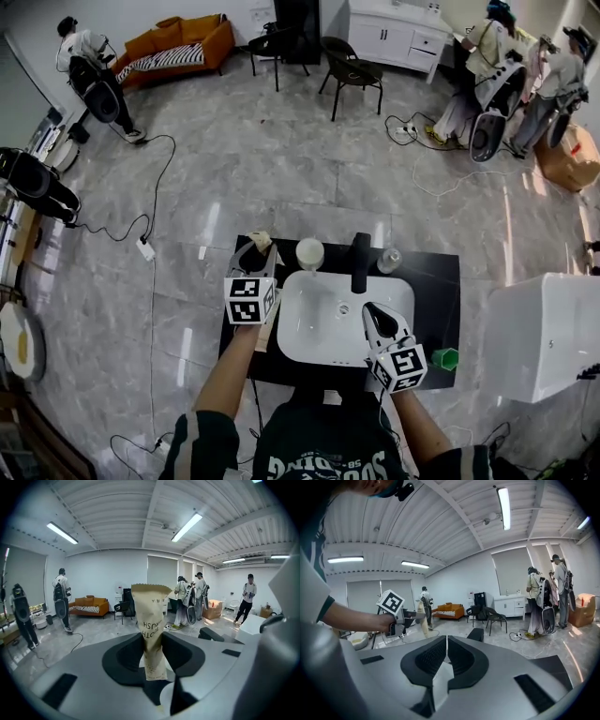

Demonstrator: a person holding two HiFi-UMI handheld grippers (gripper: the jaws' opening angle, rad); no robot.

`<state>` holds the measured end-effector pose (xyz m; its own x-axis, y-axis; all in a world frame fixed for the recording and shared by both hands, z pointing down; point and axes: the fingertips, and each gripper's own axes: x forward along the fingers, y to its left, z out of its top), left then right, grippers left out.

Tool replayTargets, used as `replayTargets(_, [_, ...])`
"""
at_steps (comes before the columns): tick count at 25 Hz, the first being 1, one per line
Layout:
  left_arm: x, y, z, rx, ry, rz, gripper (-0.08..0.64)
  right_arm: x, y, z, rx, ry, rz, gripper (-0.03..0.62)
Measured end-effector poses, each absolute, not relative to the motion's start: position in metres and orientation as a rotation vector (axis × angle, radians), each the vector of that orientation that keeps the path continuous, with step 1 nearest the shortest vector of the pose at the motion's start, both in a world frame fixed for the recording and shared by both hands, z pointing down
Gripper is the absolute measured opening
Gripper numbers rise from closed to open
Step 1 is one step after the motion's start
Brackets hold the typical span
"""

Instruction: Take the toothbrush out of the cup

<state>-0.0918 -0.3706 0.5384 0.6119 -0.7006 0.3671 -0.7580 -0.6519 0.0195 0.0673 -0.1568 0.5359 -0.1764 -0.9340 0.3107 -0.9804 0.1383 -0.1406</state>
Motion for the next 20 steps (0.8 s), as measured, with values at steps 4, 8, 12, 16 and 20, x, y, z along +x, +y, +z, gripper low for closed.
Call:
replayTargets(4, [-0.132, -0.361, 0.553, 2.637, -1.226, 0.555, 0.129, 0.049, -0.162, 0.538, 1.878, -2.276, 0.479, 0.041])
replayTargets(8, [-0.17, -0.35, 0.569, 2.584, -1.246, 0.596, 0.123, 0.031, -0.167, 0.543, 1.825, -2.3, 0.488, 0.041])
replayTargets(12, [-0.201, -0.337, 0.587, 2.536, -1.257, 0.644, 0.118, 0.008, -0.172, 0.549, 1.759, -2.334, 0.497, 0.041])
replayTargets(16, [-0.226, -0.319, 0.608, 2.511, -1.24, 0.737, 0.114, -0.015, -0.177, 0.555, 1.688, -2.37, 0.502, 0.041])
replayTargets(20, [-0.251, -0.299, 0.627, 2.45, -1.212, 0.778, 0.11, -0.034, -0.181, 0.559, 1.632, -2.399, 0.505, 0.041])
